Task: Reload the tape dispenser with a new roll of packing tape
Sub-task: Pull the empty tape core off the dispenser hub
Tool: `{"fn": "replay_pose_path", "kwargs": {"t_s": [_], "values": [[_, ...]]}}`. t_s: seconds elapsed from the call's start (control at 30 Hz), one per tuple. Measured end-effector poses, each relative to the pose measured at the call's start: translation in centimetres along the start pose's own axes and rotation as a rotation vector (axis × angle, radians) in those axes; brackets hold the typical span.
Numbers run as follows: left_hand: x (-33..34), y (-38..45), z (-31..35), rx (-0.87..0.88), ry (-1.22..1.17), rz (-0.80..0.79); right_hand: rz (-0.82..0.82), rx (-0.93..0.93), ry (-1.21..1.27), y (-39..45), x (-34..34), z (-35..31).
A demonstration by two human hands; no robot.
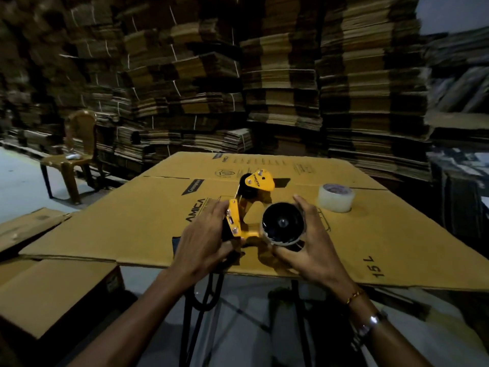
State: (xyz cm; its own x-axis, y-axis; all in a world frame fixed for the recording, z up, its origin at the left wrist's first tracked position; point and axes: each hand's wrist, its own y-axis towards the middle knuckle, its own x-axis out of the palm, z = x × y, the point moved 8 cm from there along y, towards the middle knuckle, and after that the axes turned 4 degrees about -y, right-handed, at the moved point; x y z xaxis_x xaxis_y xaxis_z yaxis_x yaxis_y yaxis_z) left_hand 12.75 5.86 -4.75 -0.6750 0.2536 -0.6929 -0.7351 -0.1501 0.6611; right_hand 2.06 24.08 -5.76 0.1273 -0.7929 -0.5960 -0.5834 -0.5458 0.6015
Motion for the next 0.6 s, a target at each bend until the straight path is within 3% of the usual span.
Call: {"fn": "replay_pose_path", "kwargs": {"t_s": [0.3,0.6], "values": [[-2.0,4.2,0.6,-0.262,-0.315,-0.325,-0.068,0.187,0.295,2.5,-2.7,-0.3],[-1.5,5.7,1.1,-0.295,-0.36,-0.641,-0.071,0.357,0.666,2.7,-1.8,0.8]]}}
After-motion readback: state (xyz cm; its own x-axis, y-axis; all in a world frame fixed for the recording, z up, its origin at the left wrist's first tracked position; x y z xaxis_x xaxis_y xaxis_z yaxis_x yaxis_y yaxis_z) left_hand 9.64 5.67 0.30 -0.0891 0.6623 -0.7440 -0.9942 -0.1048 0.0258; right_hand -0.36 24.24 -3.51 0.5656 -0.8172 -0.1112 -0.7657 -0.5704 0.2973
